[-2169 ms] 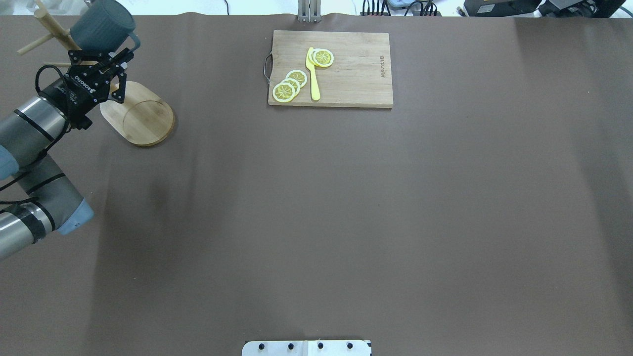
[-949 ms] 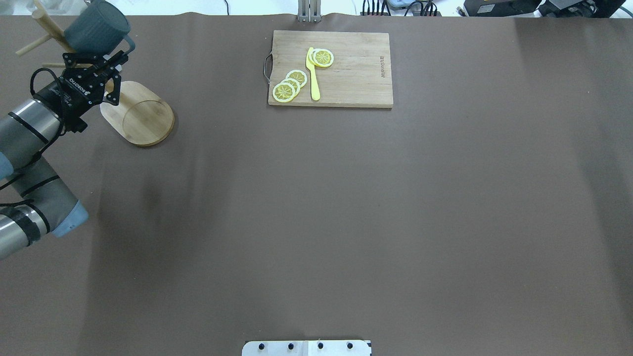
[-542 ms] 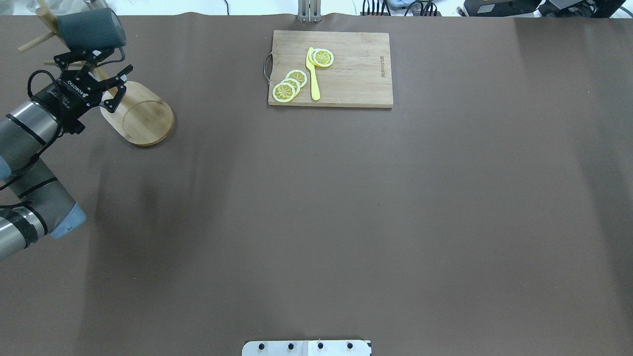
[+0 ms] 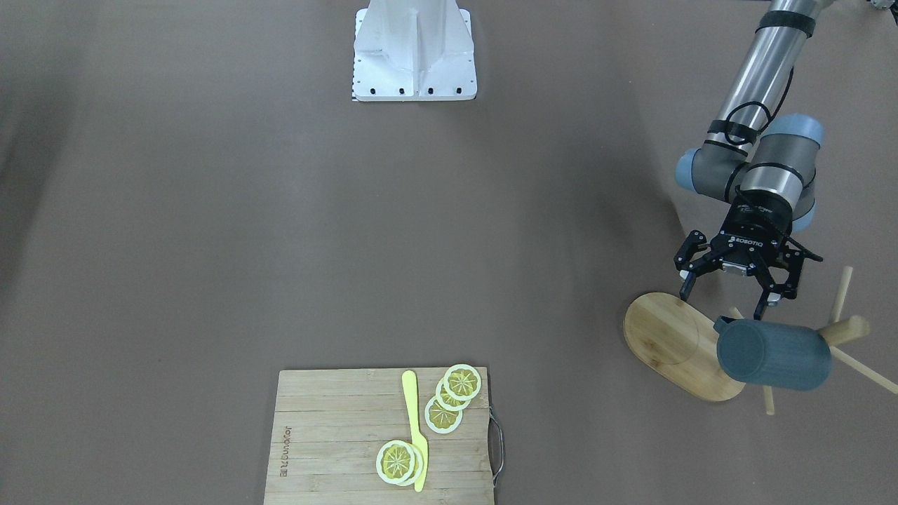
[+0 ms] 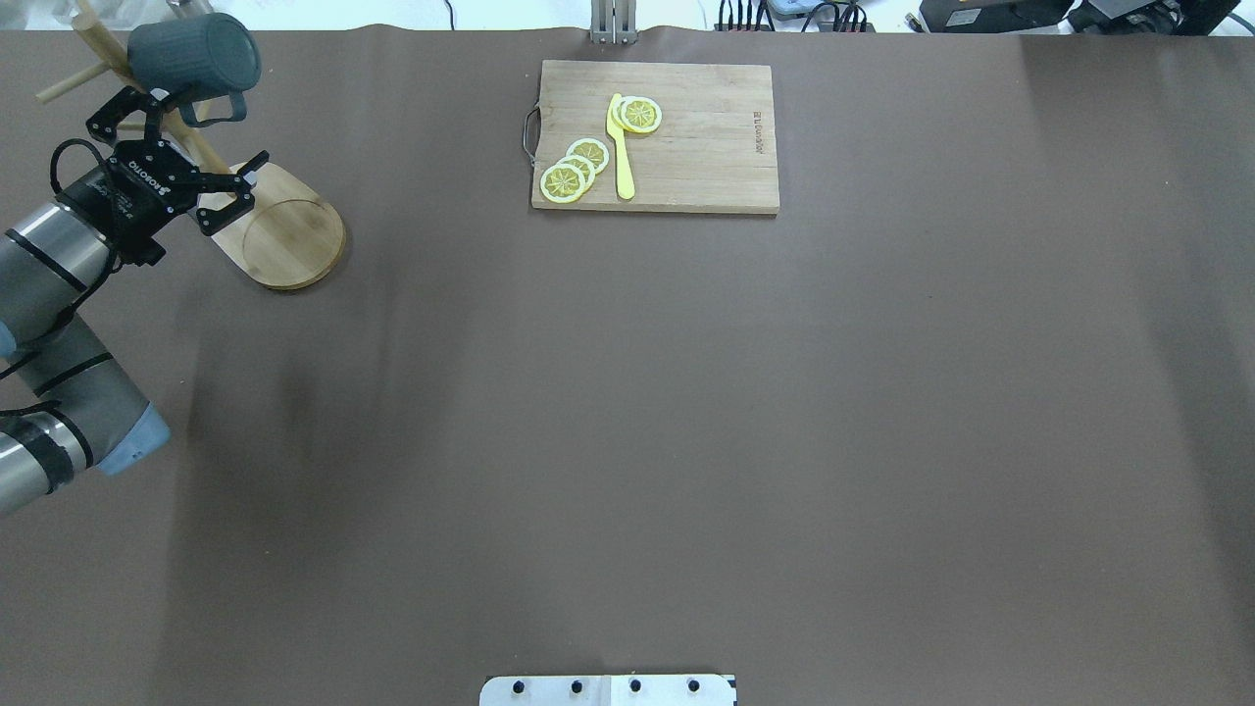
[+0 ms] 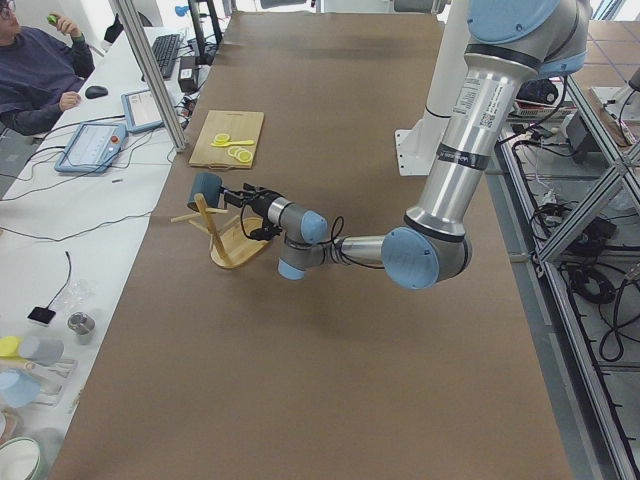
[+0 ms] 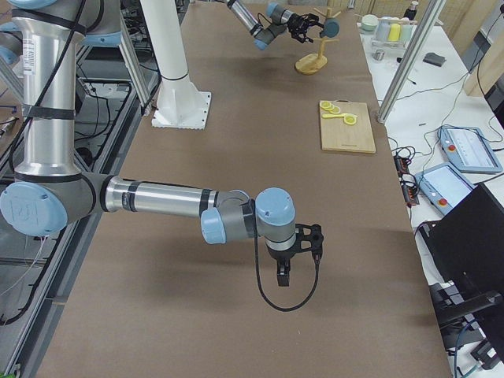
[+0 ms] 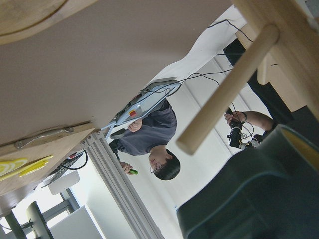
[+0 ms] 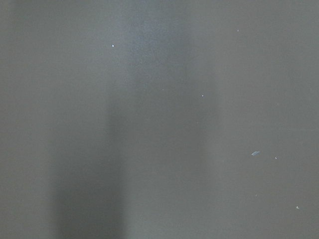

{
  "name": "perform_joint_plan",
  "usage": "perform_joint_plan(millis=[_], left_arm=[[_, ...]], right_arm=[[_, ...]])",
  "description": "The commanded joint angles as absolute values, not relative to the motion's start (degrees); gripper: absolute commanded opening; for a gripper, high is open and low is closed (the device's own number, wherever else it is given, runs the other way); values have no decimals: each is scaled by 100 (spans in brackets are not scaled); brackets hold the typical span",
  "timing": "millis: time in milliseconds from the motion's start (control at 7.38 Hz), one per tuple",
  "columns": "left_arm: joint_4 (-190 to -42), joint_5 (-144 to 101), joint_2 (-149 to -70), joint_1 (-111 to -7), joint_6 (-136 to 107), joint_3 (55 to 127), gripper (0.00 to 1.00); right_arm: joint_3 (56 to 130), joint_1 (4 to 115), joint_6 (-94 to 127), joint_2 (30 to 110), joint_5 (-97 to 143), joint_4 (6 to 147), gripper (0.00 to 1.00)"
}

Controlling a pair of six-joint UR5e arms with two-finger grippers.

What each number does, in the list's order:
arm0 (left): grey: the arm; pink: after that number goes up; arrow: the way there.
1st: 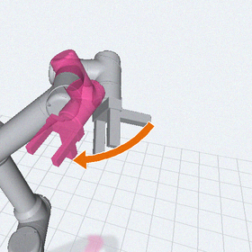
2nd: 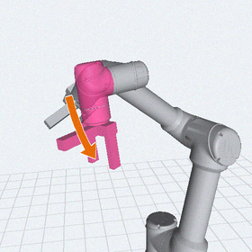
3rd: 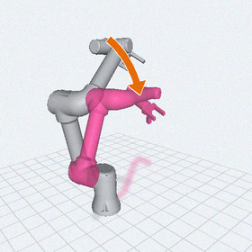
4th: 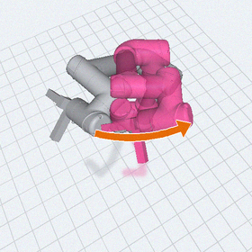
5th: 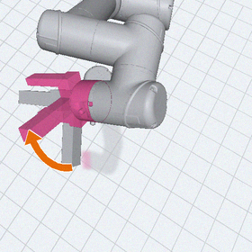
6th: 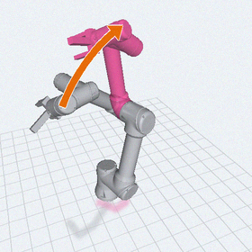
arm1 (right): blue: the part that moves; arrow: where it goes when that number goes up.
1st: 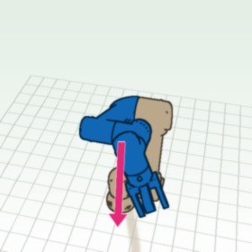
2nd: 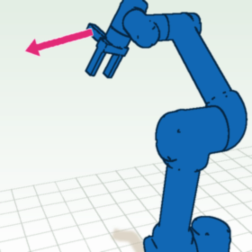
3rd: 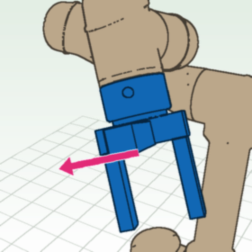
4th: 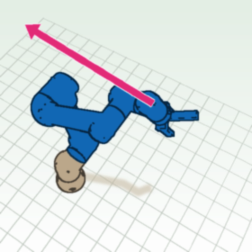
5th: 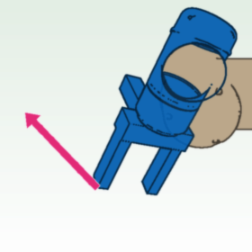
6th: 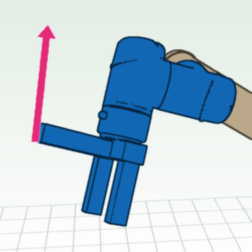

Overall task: Hang cup on storage rack
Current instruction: 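Open the left gripper and release the mug onto the peg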

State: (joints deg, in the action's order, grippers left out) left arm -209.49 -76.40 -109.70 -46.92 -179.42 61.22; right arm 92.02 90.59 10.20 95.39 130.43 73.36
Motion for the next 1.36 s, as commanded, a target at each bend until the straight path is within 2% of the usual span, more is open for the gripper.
perform_joint_plan(millis=[0,271,407,814,1220], left_arm=[[-21014,-7629,-10864,-4676,-17711,6441,99],[-21032,-7585,-10793,-4676,-17692,6801,99],[-21024,-7620,-10619,-4667,-17397,7203,99],[-20988,-7699,-10319,-4019,-14598,8119,99],[-20962,-7875,-10021,-3350,-11490,8427,99]], right_arm=[[9202,9061,1020,9545,13043,7339,100],[9202,9061,1028,9536,13052,7339,100],[9202,9062,1028,9536,13052,7339,100],[9202,9062,1020,9545,13052,7339,100],[9193,9053,1020,9545,13052,7339,100]])
